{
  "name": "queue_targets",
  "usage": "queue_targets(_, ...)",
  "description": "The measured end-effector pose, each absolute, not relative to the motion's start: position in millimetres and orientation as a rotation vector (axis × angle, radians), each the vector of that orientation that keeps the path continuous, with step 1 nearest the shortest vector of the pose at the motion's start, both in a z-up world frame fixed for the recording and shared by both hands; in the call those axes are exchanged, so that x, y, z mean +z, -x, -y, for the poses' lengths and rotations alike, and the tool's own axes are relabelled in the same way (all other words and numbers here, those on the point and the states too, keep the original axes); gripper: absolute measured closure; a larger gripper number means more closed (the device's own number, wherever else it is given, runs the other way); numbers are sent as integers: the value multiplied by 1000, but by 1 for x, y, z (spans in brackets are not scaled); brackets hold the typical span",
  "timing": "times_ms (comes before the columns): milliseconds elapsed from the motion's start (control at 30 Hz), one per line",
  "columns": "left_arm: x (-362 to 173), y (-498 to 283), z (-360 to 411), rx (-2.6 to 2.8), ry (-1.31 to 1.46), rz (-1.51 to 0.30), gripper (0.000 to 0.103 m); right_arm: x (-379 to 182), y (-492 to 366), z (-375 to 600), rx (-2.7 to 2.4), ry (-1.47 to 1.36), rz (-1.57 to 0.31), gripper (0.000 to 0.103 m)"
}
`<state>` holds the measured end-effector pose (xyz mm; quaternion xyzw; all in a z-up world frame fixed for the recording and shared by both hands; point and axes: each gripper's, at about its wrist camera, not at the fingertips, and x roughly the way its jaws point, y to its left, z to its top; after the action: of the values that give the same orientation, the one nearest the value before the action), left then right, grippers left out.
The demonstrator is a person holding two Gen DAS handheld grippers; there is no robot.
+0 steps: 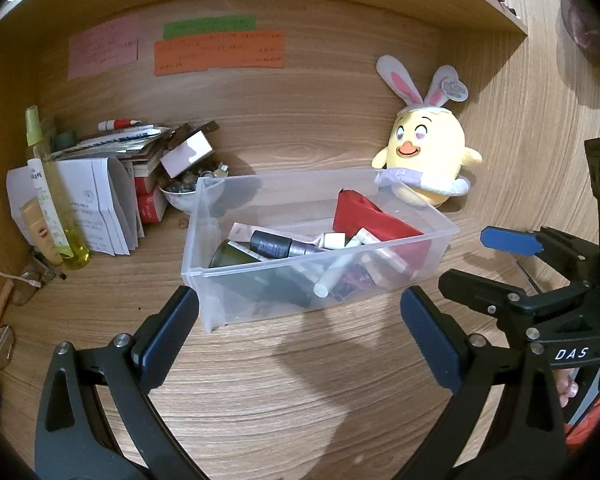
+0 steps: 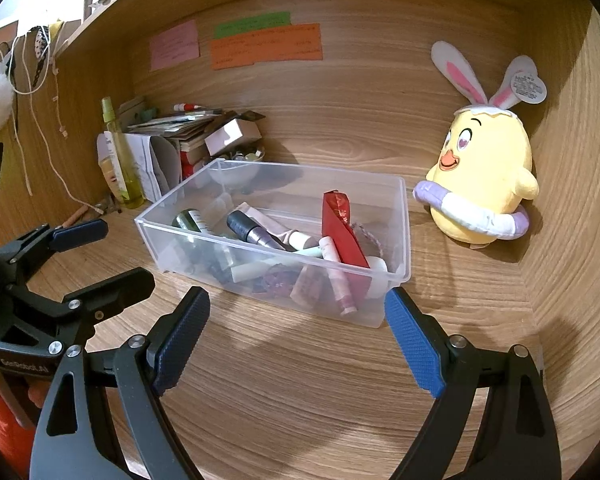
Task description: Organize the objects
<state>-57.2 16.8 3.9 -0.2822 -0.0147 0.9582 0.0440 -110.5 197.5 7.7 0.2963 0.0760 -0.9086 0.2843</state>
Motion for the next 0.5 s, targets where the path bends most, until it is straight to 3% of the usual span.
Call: queue_targets(500, 1, 58, -10, 2931, 859, 97, 1, 4, 112, -196, -2425, -810, -204, 15)
